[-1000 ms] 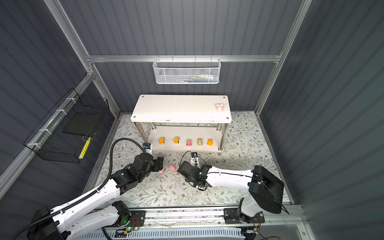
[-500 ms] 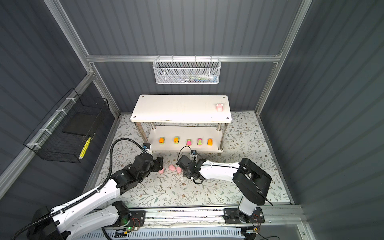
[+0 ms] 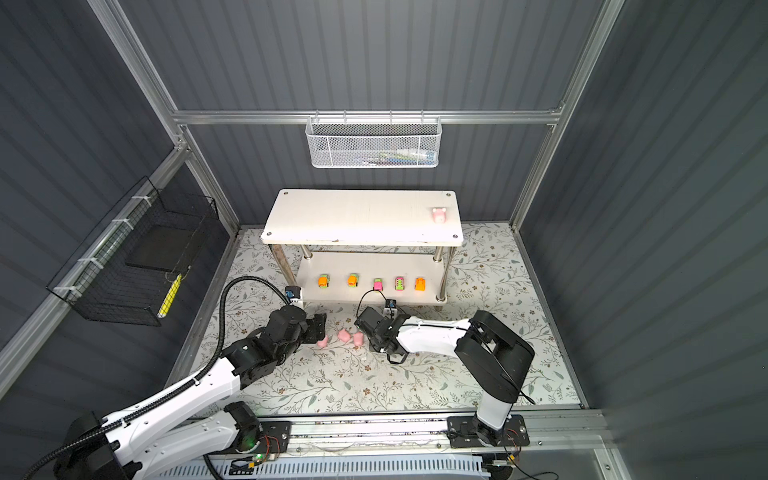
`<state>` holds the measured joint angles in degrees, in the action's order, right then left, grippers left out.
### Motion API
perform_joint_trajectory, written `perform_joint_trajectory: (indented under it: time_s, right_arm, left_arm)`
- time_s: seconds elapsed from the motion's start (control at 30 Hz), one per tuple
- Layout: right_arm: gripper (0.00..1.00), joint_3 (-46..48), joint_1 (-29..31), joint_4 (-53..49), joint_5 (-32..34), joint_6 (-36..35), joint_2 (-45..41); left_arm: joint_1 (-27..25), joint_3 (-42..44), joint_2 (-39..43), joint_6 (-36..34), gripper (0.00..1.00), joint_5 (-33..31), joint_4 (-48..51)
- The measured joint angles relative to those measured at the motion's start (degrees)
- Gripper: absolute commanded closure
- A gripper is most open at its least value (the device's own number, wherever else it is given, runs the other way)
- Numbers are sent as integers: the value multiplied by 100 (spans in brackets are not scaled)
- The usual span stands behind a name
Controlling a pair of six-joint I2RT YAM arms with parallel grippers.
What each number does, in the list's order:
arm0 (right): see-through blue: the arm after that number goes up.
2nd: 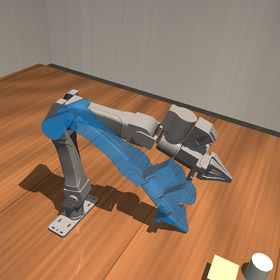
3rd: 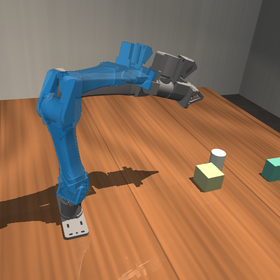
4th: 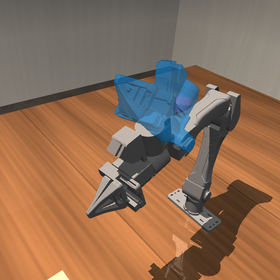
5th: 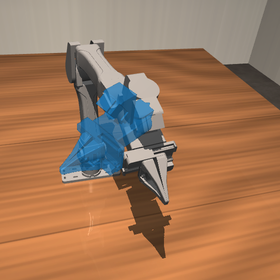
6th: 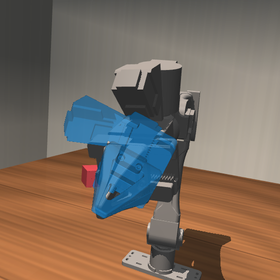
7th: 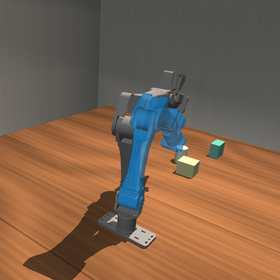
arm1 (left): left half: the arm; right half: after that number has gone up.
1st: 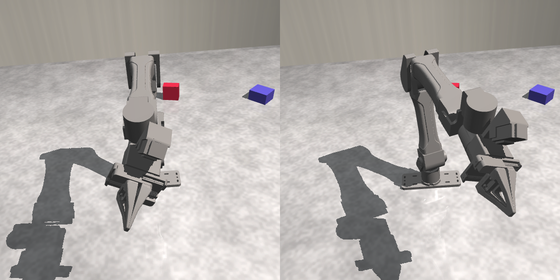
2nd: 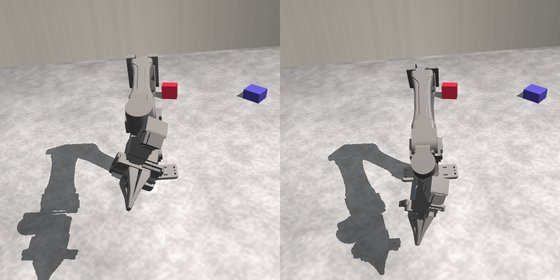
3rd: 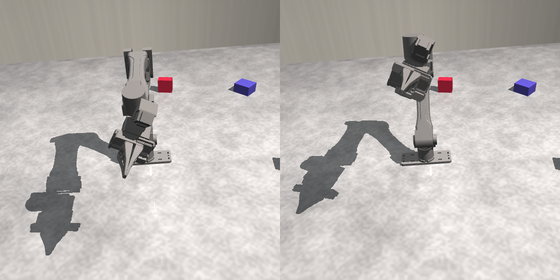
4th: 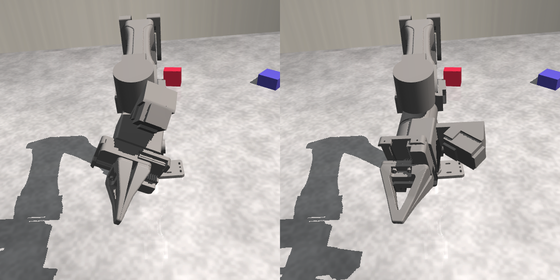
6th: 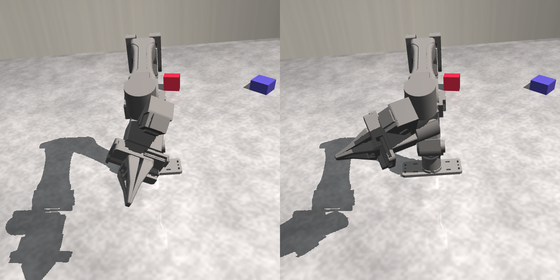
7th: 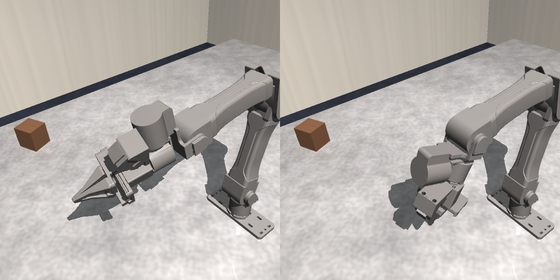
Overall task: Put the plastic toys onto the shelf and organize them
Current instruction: 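Lower the right gripper onto the pink pig farthest from the left gripper and close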
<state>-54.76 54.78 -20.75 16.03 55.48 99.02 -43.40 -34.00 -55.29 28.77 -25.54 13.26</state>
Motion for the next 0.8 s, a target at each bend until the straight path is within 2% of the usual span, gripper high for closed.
perform_joint_trajectory:
  time_s: [0.33,0.67,0.8]
  right_arm:
    - [48,-140,-59,-15,-24,-20,90]
    - [63,-201,-103,-22,-22,-48,195]
    - [65,-247,-103,-76,-22,-61,208]
  left_arm:
    - [37,0,-28,0,19,0,0]
    - [87,28,-48,0,19,2,-4]
    - [114,76,-48,0,19,2,0]
